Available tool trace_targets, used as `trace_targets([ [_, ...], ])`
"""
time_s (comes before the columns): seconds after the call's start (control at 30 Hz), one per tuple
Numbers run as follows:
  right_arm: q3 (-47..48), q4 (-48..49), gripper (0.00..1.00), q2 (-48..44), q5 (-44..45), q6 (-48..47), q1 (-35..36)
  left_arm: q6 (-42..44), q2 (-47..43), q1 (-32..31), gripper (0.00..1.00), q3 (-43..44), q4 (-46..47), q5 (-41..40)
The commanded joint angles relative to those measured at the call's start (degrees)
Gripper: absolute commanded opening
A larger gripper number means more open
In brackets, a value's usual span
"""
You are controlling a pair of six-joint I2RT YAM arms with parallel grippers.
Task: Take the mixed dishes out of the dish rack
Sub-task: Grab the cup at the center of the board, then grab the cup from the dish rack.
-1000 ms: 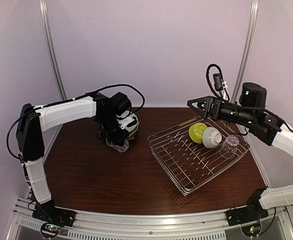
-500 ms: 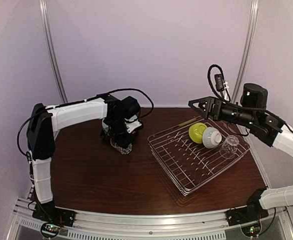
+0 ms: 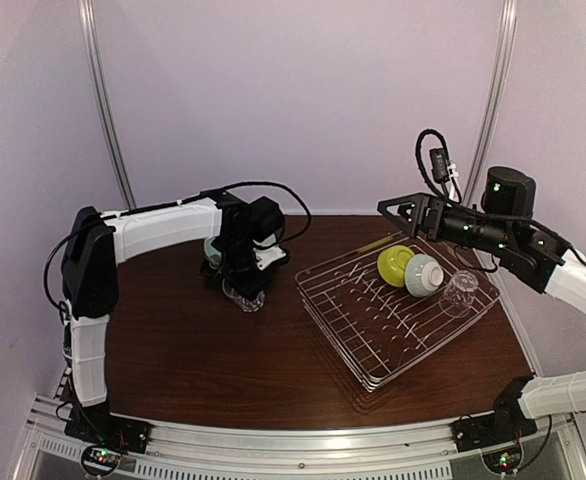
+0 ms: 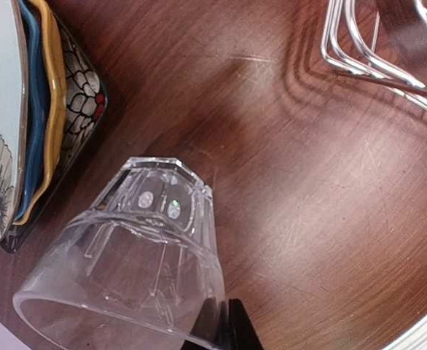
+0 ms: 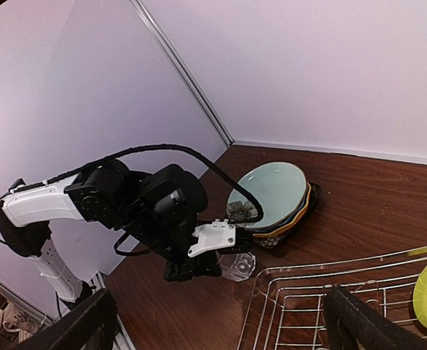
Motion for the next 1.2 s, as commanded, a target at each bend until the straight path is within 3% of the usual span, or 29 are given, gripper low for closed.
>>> trace_targets([
  [0.0, -0.6, 0.1, 1.0, -0.6, -0.2, 0.0, -0.4, 1.3, 1.8, -0.4, 0.07, 1.9, -0.5, -0.3],
  [0.17, -0.7, 0.1, 1.0, -0.5, -0.2, 0.0, -0.5, 1.4, 2.4, -0.4, 0.13, 1.7, -0.6, -0.5],
  [0.37, -0.3, 0.1, 1.0, -0.2, -0.5, 0.0, -0.7, 0.5, 2.1, -0.4, 0.4, 2.6, -0.6, -2.0],
  [0.53, -0.1, -1.3, 1.0, -0.8, -0.1, -0.7, -1.2, 0.0, 0.8, -0.4, 0.56, 3.4, 0.1, -2.1],
  [0.77, 1.2, -9.3, 1.0, -2.9, 4.1, -4.9, -3.0, -1.8, -4.9, -0.4, 0.96, 4.5, 3.7, -1.7],
  [1.17, 1.1, -29.4, 1.0, -6.2, 24.6, -9.0, -6.4, -7.4, -17.9, 1.1, 0.97, -1.8, 15.7, -8.3],
])
